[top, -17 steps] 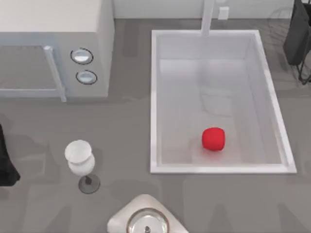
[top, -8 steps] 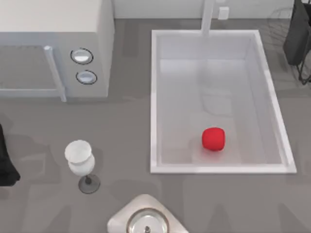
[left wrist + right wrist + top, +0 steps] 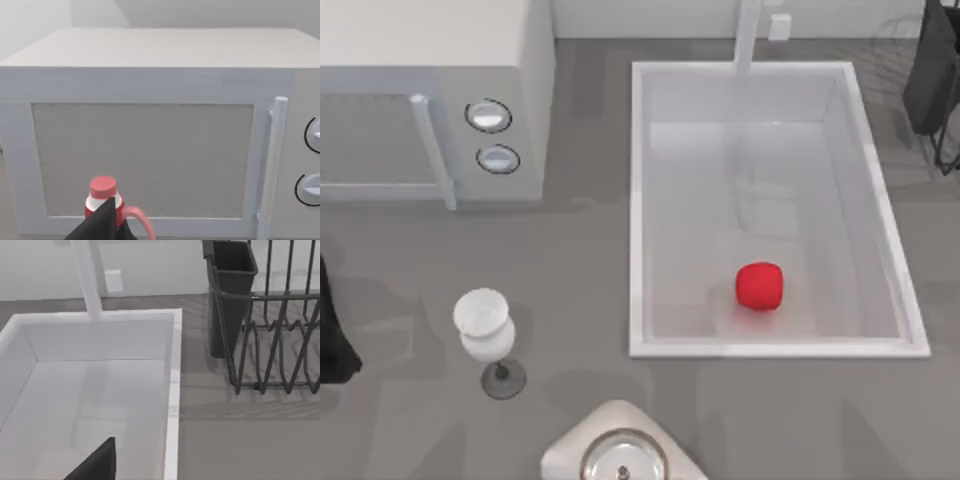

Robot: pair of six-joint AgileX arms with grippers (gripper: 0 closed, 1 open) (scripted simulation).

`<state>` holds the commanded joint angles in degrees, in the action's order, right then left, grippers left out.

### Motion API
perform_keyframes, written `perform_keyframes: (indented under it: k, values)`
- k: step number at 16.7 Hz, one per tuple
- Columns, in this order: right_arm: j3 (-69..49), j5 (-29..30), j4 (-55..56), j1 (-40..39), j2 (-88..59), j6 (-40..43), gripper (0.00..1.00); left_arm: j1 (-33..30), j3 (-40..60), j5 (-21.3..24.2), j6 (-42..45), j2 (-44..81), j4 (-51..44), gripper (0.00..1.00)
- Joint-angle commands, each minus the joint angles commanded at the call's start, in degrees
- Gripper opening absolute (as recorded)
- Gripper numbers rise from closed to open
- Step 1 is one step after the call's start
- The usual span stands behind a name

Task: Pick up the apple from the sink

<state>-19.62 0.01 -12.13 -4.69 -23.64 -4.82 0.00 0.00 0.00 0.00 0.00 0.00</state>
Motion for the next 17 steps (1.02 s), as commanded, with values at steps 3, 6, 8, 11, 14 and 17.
perform_keyframes:
  k: [3, 6, 8, 11, 14, 17]
  values:
    - [-12.3, 0.0, -7.6, -3.0, -14.9, -3.0, 1.0, 0.0, 0.0, 0.0, 0.0, 0.0, 0.0, 1.0]
    - [-26.2, 0.0, -16.2, -6.3, -31.6, -6.5, 1.0, 0.0, 0.0, 0.0, 0.0, 0.0, 0.0, 1.0]
    - [-35.8, 0.1, -22.1, -8.5, -43.2, -8.8, 1.0, 0.0, 0.0, 0.0, 0.0, 0.0, 0.0, 1.0]
    - [-50.2, 0.1, -31.0, -11.9, -60.4, -12.4, 1.0, 0.0, 0.0, 0.0, 0.0, 0.0, 0.0, 1.0]
    - [-63.5, 0.1, -39.2, -15.1, -76.5, -15.7, 1.0, 0.0, 0.0, 0.0, 0.0, 0.0, 0.0, 1.0]
    - [-75.0, 0.2, -46.3, -17.8, -90.4, -18.6, 1.0, 0.0, 0.0, 0.0, 0.0, 0.0, 0.0, 1.0]
